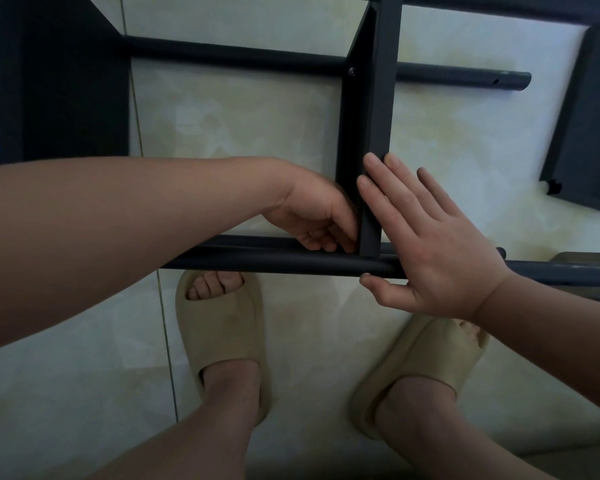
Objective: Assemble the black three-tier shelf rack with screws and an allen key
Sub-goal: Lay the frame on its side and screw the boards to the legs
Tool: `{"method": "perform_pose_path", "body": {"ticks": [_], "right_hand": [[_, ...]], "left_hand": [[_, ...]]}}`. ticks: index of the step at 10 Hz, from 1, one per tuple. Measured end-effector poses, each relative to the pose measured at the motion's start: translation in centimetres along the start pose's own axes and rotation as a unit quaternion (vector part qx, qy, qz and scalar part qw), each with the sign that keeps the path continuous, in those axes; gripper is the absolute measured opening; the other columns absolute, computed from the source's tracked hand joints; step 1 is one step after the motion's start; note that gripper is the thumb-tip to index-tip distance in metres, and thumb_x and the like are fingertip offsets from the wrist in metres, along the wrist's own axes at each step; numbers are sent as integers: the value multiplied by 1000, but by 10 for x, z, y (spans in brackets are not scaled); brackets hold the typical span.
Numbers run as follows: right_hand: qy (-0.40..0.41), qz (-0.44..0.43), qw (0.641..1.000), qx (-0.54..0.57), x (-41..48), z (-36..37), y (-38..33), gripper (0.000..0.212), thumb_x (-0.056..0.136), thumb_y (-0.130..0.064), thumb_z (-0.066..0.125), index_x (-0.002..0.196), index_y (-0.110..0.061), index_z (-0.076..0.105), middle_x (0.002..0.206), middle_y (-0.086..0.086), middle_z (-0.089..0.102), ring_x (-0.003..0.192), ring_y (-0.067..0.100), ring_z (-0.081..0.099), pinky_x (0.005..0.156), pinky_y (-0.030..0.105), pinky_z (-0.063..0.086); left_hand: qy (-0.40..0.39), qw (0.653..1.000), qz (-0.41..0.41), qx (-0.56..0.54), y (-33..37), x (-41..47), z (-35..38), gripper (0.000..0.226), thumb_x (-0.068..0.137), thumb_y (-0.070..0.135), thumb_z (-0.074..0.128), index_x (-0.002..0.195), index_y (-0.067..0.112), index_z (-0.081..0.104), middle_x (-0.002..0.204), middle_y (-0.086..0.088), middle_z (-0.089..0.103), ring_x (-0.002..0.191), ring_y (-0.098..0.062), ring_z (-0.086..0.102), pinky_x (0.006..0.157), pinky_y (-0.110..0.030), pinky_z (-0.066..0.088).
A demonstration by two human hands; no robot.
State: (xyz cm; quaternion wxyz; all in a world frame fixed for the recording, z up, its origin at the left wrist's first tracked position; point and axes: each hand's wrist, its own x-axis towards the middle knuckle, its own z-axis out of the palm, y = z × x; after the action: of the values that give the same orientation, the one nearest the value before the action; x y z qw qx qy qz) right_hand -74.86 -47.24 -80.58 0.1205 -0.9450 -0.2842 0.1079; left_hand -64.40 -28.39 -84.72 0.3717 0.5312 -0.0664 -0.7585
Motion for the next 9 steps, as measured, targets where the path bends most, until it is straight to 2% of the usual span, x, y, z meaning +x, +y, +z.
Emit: {"method": "perform_pose_path", "body": {"ticks": [2,4,6,7,8,9], "right_hand": [[-3,0,1000,0,0,1,0,95,90,-62,48,160,-3,20,169,15,11,157,31,8,121,60,23],[-7,2,1000,-5,0,0,0,95,90,-61,48,160,-3,20,169,15,11,157,32,8,121,60,23],[-4,-3,1000,-2,-1,1,1,95,91,-62,47,160,-4,20,169,15,11,157,31,8,121,60,24],[-12,-3,1000,1,0,1,2,95,92,-63,44,161,-6,17,170,12,8,158,29,5,122,60,22],[-52,5,999,3,0,-5,-1,95,93,-67,37,163,-9,9,171,8,0,158,25,-1,124,58,17],[-128,27,991,-19,3,-19,-6,95,92,-74,22,161,-17,-10,167,-1,-22,155,18,-17,127,53,7]], "left_hand": [[10,1000,20,-15,2,-1,1,12,93,3,59,89,12,65,71,3,63,67,-10,51,66,-23,39],[1,999,25,-36,-1,0,1,13,93,2,58,90,12,65,73,2,63,68,-10,52,68,-22,40],[2,998,35,-59,-4,-2,-1,15,91,5,58,91,17,67,82,3,66,77,-12,58,74,-25,44],[100,995,20,-20,-1,-6,-1,13,91,11,62,95,20,71,90,4,71,79,-11,61,75,-25,48],[209,977,-8,51,2,-20,3,12,92,22,64,102,23,71,99,8,75,88,-12,67,81,-28,51],[251,963,-30,98,3,-47,15,15,94,34,64,104,23,69,91,11,76,90,-13,69,77,-29,52]]}}
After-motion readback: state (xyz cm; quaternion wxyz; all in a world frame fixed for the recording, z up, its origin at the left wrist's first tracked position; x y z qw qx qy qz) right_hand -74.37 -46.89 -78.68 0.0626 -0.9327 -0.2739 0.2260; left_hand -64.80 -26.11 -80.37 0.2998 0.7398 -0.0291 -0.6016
